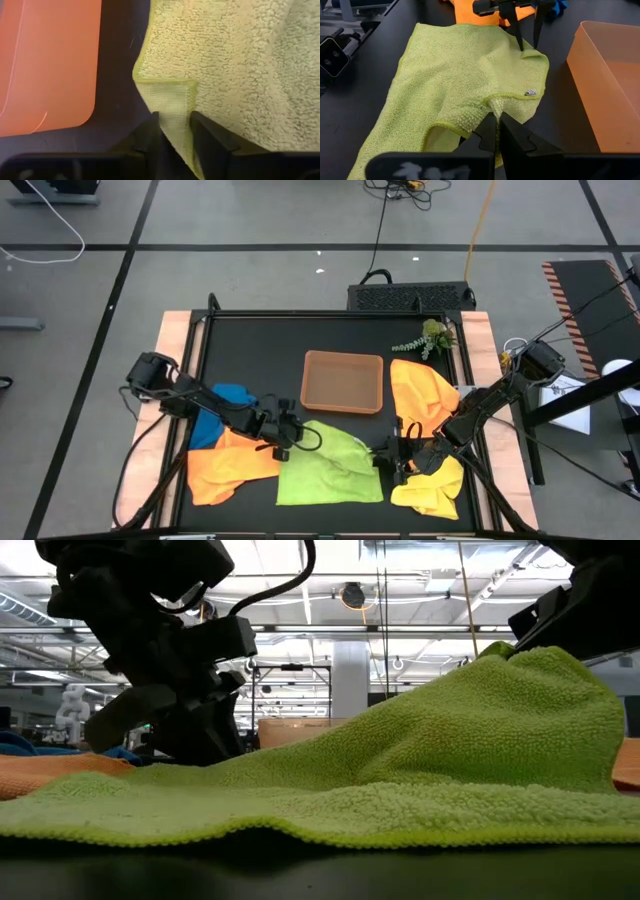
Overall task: Fold microfiber towels
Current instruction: Fold the green microfiber towel
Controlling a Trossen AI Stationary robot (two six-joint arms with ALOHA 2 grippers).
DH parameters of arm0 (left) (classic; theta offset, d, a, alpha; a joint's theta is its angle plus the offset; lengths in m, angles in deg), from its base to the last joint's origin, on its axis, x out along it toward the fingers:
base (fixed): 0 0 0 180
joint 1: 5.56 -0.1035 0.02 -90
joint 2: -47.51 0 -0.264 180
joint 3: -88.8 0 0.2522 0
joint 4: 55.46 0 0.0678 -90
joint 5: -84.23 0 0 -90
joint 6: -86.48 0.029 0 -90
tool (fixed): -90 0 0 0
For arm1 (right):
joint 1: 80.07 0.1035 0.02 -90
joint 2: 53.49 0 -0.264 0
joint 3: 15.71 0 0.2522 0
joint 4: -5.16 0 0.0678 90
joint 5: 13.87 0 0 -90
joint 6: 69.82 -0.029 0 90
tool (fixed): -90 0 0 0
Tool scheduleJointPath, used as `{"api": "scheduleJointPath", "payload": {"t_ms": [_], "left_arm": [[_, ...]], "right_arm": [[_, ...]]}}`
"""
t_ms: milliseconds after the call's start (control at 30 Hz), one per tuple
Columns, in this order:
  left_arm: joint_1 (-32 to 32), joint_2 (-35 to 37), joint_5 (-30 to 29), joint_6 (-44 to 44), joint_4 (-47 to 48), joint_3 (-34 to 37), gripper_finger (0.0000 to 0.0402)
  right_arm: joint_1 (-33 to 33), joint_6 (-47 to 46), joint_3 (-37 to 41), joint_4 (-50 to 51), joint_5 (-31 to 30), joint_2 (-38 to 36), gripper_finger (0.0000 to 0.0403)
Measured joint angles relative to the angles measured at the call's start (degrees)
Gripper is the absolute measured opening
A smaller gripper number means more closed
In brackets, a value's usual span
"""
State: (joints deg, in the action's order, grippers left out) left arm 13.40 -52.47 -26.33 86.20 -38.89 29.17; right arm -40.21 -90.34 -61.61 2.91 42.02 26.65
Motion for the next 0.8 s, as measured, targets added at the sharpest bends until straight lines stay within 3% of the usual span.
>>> {"api": "scheduleJointPath", "payload": {"t_ms": [200,367,567,800], "left_arm": [[1.12,-0.02,-4.85,0.80,0.59,-2.01,0.0243],[1.38,-0.02,-4.74,1.19,0.57,-2.70,0.0294],[1.43,-1.05,-4.82,1.29,2.38,-2.74,0.0280],[1.43,-1.05,-6.96,3.41,3.72,-2.74,0.0209]], "right_arm": [[0.00,0.00,0.00,0.00,0.00,0.00,0.0004],[0.00,0.00,0.00,0.00,0.00,0.02,0.0004],[0.00,0.00,0.00,-0.02,0.02,0.00,0.0004],[0.00,0.00,0.00,-0.02,0.04,0.02,0.0004]]}}
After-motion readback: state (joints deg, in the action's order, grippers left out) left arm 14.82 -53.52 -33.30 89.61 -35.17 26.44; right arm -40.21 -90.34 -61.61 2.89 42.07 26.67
